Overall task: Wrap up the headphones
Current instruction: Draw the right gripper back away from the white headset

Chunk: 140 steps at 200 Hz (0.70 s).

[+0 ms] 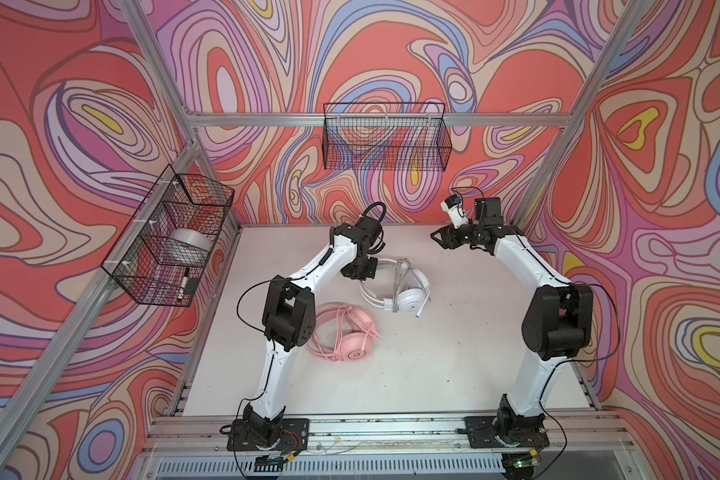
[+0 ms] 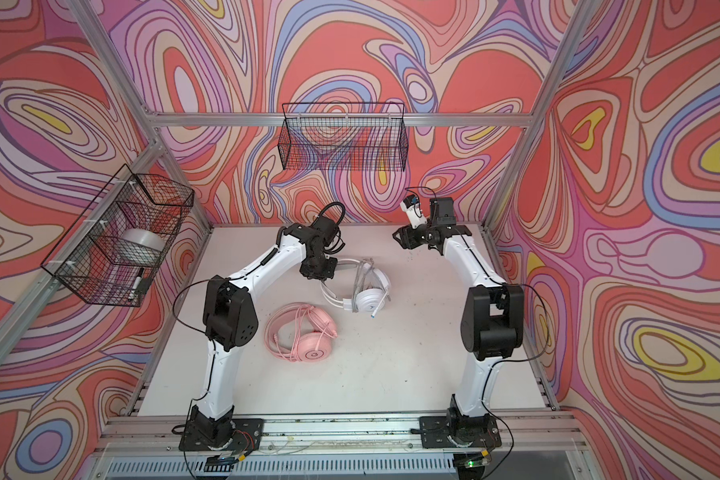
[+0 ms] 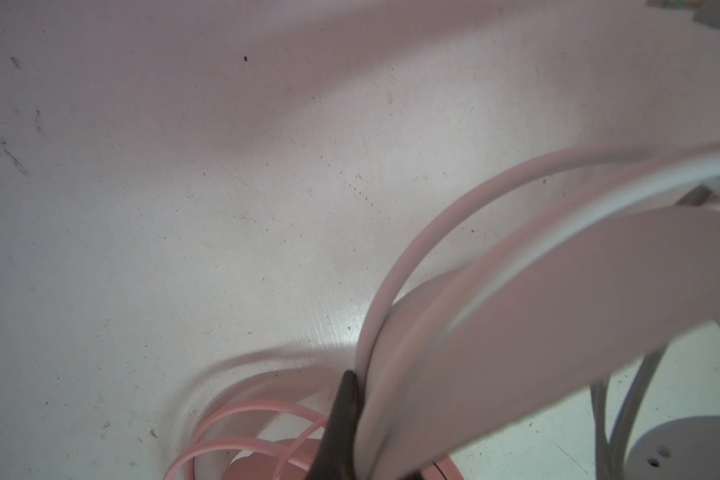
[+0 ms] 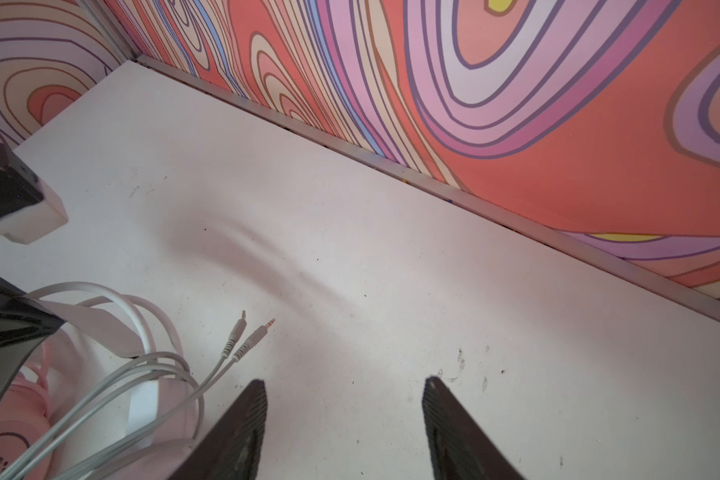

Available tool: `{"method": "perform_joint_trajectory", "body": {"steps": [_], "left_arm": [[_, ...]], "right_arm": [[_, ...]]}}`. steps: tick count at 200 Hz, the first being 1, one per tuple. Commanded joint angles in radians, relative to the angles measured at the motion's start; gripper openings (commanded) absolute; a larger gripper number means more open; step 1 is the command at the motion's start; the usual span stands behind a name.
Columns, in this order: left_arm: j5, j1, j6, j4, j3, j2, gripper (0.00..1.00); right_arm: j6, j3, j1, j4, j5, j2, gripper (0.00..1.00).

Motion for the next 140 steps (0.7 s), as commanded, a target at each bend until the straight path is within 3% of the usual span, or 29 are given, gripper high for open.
{"method": "perform_joint_trajectory", "body": {"steps": [1, 42, 52, 55, 58, 109, 140], "left_arm": [[0.028, -0.01, -0.018, -0.019, 0.009, -0.001, 0.0], [0.012, -0.01, -0.067, -0.009, 0.012, 0.007, 0.0], [0.013, -0.009, -0.081, 0.0, 0.011, 0.01, 0.0], [0.013, -0.009, -0.087, 0.002, 0.011, 0.011, 0.0], [0.013, -0.009, -0.09, 0.006, 0.011, 0.011, 0.0], [0.015, -0.006, -0.15, 0.107, -0.022, 0.025, 0.0], [0.035, -0.005, -0.163, 0.164, -0.025, 0.047, 0.0]], "right_arm": [[0.069, -0.05, -0.003, 0.084, -0.008, -0.085, 0.62], [0.144, -0.226, -0.002, 0.247, 0.022, -0.283, 0.74], [0.169, -0.264, -0.002, 0.266, 0.022, -0.323, 0.85], [0.179, -0.275, -0.003, 0.268, 0.022, -0.335, 0.96], [0.19, -0.286, -0.003, 0.272, 0.022, -0.348, 0.98], [0.382, -0.465, -0.002, 0.237, -0.003, -0.518, 0.99], [0.441, -0.744, -0.001, 0.415, 0.004, -0.685, 0.98]]}}
